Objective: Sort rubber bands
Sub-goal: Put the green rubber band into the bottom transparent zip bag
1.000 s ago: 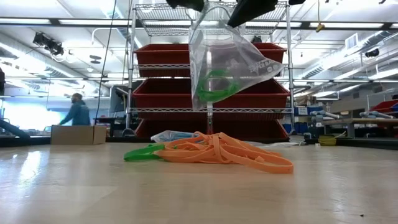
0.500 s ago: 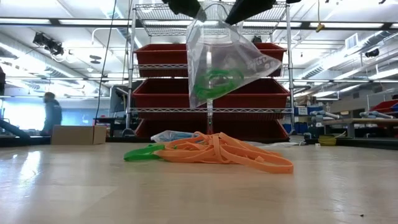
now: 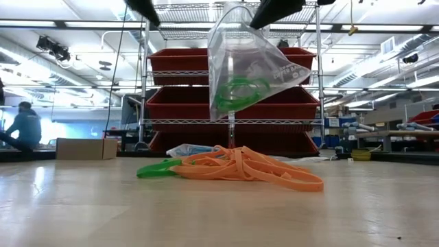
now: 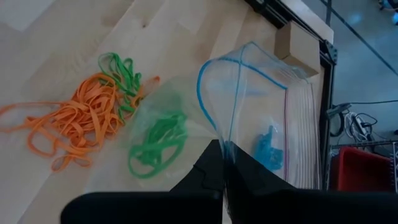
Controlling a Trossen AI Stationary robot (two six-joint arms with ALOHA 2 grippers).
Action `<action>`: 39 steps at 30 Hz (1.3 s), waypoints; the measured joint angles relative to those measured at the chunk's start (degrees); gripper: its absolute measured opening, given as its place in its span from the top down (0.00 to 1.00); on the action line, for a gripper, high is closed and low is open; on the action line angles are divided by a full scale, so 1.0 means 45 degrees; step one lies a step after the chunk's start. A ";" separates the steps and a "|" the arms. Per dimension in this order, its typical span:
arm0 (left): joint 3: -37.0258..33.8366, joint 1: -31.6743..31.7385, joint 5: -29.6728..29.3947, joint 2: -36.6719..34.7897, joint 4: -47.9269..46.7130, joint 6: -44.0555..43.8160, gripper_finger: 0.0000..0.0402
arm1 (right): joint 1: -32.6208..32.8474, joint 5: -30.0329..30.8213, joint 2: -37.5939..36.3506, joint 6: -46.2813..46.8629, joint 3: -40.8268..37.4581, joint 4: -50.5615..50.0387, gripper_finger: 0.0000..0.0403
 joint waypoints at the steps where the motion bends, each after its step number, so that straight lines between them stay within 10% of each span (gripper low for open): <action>1: -0.0779 -0.0348 0.0033 -0.0332 0.0430 -0.0364 0.68 | -0.0013 0.0004 0.0000 -0.0070 0.0000 0.0009 1.00; 8: -0.7545 -0.2615 0.0621 -0.1268 0.8823 -0.1683 0.68 | -0.0018 -0.0001 -0.0002 -0.0081 0.0000 0.0053 1.00; 15: -1.1675 -0.1771 -0.1799 0.0415 1.6576 -0.2513 0.68 | -0.0018 -0.0004 -0.0003 -0.0041 0.0000 0.0114 1.00; 28: -1.2259 -0.1305 0.0160 0.3916 1.9791 -0.2171 0.58 | -0.0023 -0.0015 -0.0001 0.0163 -0.0010 0.0208 1.00; 39: -1.1392 -0.1042 -0.0972 0.5953 1.9941 -0.2598 0.45 | -0.0023 -0.0035 0.0000 0.0168 -0.0010 0.0274 1.00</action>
